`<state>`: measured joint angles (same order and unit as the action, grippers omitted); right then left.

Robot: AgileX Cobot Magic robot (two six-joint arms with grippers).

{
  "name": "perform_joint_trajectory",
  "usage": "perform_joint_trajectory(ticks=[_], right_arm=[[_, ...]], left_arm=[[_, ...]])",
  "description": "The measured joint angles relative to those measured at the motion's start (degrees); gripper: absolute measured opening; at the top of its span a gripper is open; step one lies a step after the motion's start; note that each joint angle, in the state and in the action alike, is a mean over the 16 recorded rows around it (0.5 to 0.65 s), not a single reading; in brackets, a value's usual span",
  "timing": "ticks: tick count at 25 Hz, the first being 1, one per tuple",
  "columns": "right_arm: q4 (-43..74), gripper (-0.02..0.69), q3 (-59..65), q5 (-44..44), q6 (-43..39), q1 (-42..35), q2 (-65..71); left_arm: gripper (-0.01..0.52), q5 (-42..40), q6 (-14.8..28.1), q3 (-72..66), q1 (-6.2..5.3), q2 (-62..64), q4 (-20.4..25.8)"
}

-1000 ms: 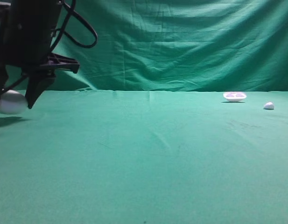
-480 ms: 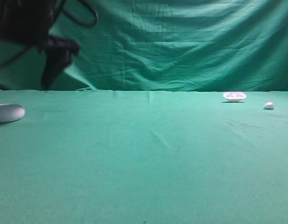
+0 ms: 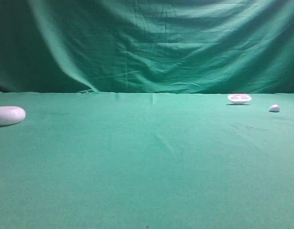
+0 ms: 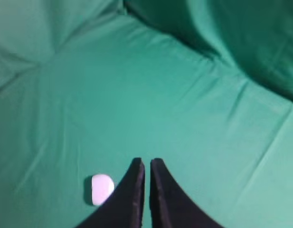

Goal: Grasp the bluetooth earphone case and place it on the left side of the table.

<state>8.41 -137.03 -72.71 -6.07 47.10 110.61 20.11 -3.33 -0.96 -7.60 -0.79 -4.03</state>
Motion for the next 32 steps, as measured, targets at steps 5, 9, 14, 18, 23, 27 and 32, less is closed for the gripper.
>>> perform_joint_trajectory(ticks=[5,9,14,18,23,27,32], right_arm=[[1.5,0.0,10.2,-0.1,-0.5,-0.9,-8.1],[2.7,0.0,22.6,0.1,-0.8,-1.8,-15.9],[3.8,0.0,40.1,2.1,-1.1,-3.9,-27.7],[4.0,0.0,52.9,4.6,-1.3,-5.7,-38.2],[4.0,0.0,66.9,8.7,-1.9,-7.6,-51.6],[3.3,0.0,76.5,12.6,-2.5,-8.1,-61.9],[1.7,0.0,86.7,17.2,-3.3,-8.2,-73.9]], left_arm=[[0.0,0.0,0.0,0.0,0.0,0.0,0.0],[0.0,0.0,0.0,0.0,0.0,0.0,0.0],[0.0,0.0,0.0,0.0,0.0,0.0,0.0],[0.0,0.0,0.0,0.0,0.0,0.0,0.0],[0.0,0.0,0.0,0.0,0.0,0.0,0.0],[0.0,0.0,0.0,0.0,0.0,0.0,0.0],[0.0,0.0,0.0,0.0,0.0,0.0,0.0]])
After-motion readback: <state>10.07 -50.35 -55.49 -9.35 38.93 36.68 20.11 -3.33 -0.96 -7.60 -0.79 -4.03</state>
